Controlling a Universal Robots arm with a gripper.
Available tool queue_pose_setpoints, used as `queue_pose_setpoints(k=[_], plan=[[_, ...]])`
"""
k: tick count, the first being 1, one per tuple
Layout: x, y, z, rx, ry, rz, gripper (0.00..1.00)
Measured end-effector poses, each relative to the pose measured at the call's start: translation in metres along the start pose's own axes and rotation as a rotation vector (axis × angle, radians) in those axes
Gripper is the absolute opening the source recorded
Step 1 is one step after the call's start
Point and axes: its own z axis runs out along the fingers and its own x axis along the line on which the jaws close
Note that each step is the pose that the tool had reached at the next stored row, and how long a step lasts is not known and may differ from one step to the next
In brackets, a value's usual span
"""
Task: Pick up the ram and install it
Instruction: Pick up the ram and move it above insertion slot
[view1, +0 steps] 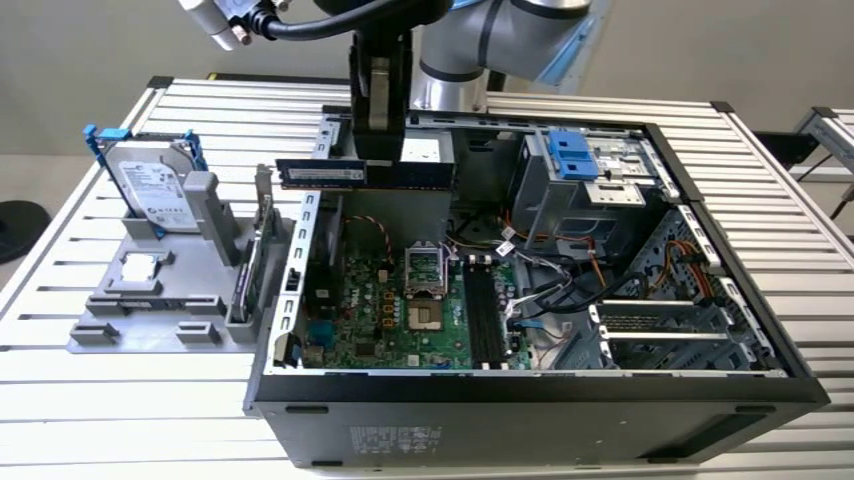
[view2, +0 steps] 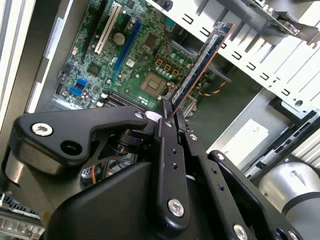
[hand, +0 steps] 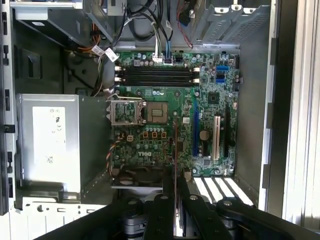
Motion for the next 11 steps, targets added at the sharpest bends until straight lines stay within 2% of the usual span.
queue_pose_setpoints(k=[11], plan=[[0.0002,0.0167,-0.0002,0.0,0.0001,0.0,0.0]])
